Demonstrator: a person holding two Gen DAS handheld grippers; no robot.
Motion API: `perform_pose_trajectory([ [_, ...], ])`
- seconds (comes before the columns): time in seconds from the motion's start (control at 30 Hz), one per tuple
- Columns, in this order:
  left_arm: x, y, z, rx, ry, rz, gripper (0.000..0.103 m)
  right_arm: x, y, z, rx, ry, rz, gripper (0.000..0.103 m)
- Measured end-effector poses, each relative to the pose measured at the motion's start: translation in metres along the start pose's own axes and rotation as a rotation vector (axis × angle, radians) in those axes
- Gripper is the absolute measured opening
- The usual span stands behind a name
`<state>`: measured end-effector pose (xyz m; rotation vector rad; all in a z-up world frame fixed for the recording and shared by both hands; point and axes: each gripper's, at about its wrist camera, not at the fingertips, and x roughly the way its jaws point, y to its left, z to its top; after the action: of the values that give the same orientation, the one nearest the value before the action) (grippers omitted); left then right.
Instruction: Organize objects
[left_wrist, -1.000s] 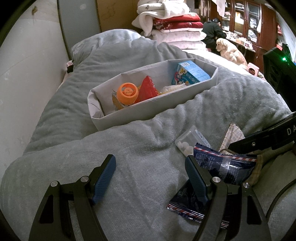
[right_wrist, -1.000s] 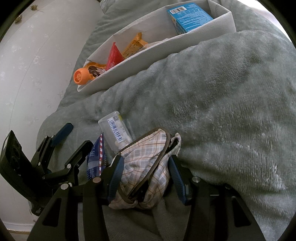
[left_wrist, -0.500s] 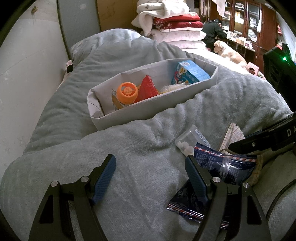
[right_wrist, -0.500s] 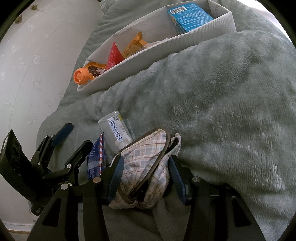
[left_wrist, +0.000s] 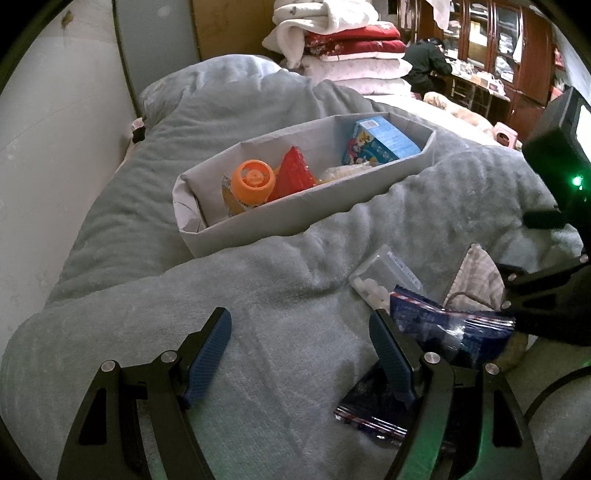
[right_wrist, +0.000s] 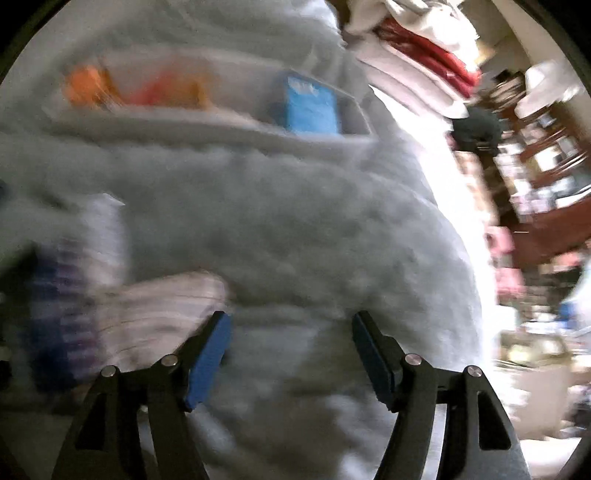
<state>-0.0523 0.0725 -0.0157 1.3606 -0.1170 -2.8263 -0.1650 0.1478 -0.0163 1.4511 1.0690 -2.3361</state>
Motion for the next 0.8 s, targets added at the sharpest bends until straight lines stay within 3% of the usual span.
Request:
perform_pose_trajectory([
  [0.57,0.000,-0.001,0.000,-0.003,0.002,0.001,0.076,0.010,-0.006,-0.003,0.004,-0.007,0.043,0.071],
  [0.63,0.001,0.000,0.000,-0.003,0.002,0.002,0.076,0.008,-0.010,-0.004,0.027,-0.022,0.061,0.069],
  [0.8,0.001,0.000,0.001,-0.003,0.003,0.002,0.076,-0.005,-0.036,-0.010,0.169,-0.097,0.200,0.063],
])
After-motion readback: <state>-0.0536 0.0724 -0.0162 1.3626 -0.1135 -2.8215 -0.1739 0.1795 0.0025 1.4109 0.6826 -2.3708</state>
